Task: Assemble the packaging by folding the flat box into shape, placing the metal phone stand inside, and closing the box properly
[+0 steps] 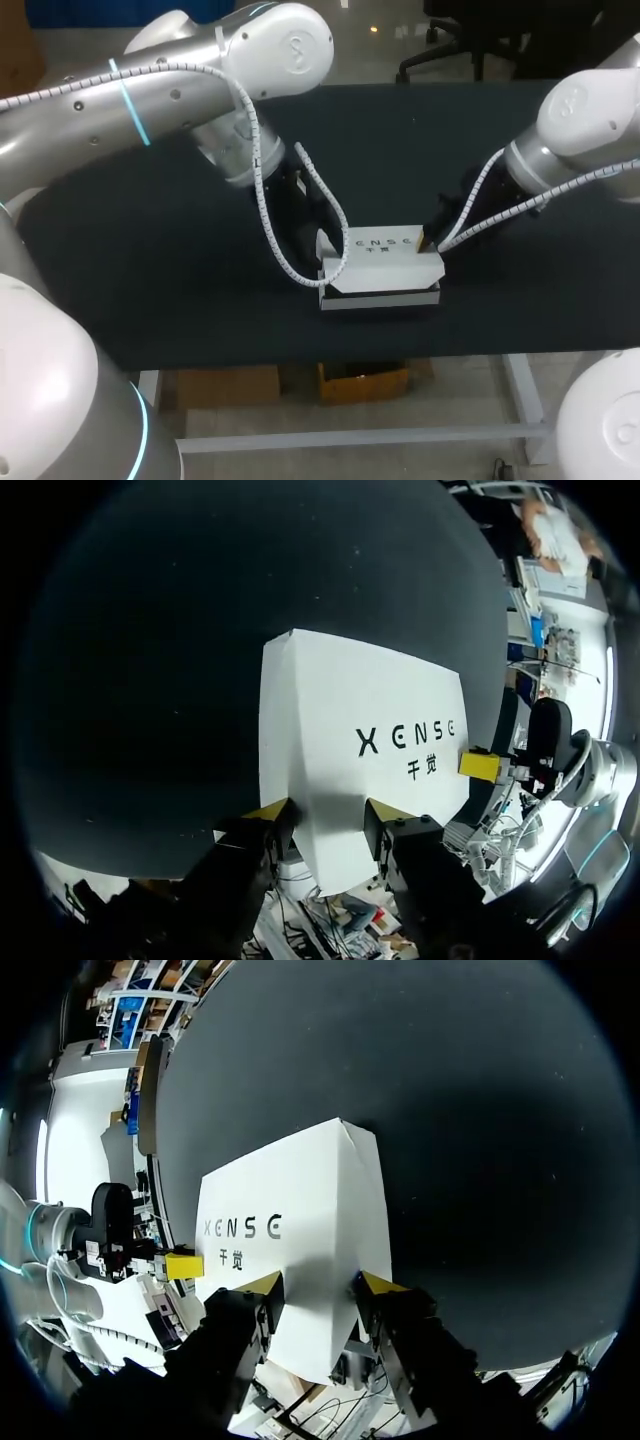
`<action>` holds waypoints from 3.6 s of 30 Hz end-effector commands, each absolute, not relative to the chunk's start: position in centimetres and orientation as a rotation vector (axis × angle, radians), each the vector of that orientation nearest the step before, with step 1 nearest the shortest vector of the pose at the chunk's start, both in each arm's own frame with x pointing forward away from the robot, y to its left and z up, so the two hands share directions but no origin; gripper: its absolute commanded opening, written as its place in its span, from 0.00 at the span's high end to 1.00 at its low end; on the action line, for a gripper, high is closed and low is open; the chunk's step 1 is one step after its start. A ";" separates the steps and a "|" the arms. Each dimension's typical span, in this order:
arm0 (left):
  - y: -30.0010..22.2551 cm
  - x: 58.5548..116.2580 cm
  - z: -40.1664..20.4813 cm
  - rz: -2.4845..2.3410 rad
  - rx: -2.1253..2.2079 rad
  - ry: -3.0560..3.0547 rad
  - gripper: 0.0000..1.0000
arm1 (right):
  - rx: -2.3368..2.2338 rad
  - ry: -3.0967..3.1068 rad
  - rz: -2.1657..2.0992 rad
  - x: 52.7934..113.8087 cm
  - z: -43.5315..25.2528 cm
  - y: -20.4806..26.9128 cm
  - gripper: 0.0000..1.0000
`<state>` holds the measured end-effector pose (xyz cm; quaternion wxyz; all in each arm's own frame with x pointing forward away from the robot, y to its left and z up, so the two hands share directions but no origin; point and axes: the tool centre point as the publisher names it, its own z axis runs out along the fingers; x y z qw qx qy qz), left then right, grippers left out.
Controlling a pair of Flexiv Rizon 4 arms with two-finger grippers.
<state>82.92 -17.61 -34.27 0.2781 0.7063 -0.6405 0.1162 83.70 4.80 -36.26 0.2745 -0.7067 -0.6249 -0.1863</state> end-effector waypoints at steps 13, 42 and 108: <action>-18.2 83.8 -34.0 0.270 1.890 -1.701 0.52 | -1.887 -1.665 -0.472 84.2 -35.8 5.4 0.55; -18.3 83.6 -33.6 0.226 1.875 -1.668 0.52 | -1.873 -1.645 -0.447 83.9 -35.6 5.8 0.56; -18.2 83.7 -32.4 0.066 1.814 -1.555 0.48 | -1.804 -1.588 -0.386 83.2 -34.4 7.1 0.55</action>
